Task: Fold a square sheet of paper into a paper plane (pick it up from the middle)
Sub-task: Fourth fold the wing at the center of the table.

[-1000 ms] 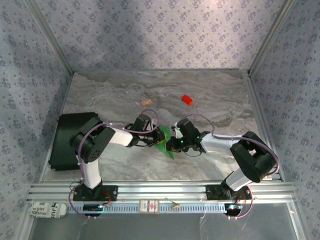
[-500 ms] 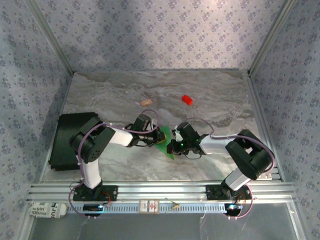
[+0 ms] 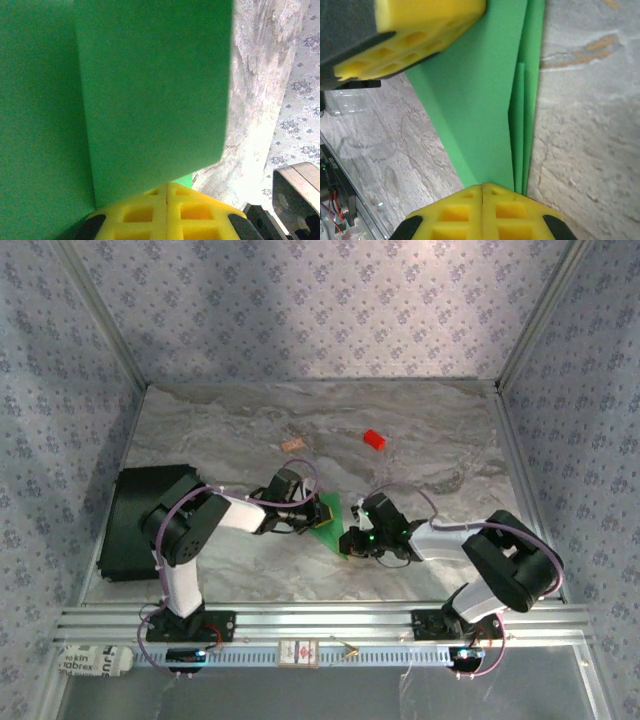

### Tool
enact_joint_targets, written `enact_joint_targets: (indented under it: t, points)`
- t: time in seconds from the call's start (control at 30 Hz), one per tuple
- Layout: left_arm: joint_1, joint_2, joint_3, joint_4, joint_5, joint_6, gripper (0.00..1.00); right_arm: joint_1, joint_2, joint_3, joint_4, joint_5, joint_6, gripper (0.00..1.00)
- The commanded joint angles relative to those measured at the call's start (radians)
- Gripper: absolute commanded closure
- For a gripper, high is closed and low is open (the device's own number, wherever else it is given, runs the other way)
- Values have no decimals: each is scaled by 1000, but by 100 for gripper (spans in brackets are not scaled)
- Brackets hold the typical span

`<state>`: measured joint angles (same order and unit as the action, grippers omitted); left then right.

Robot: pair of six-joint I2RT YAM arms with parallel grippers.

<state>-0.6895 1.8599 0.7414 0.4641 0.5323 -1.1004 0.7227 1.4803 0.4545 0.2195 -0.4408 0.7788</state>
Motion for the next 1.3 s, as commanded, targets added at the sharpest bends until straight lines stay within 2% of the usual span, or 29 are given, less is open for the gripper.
enact_joint_targets:
  t: [0.0,0.43,0.8,1.03,1.27]
  points:
    - [10,25,-28,-87,-65,24,99,11,-10,-52,-159,-2,-4,96]
    - [10,20,-32,-85,-66,22,100,-5,-65,-43,-264,19,-46,96]
    - [10,21,-29,-88,-58,27,99,-25,-159,55,-289,-5,-51,96]
    - [10,19,-26,-89,-58,25,99,-20,-112,110,-231,-26,-36,96]
    - [9,19,-20,-96,-58,27,100,25,-21,134,-191,-51,-29,96]
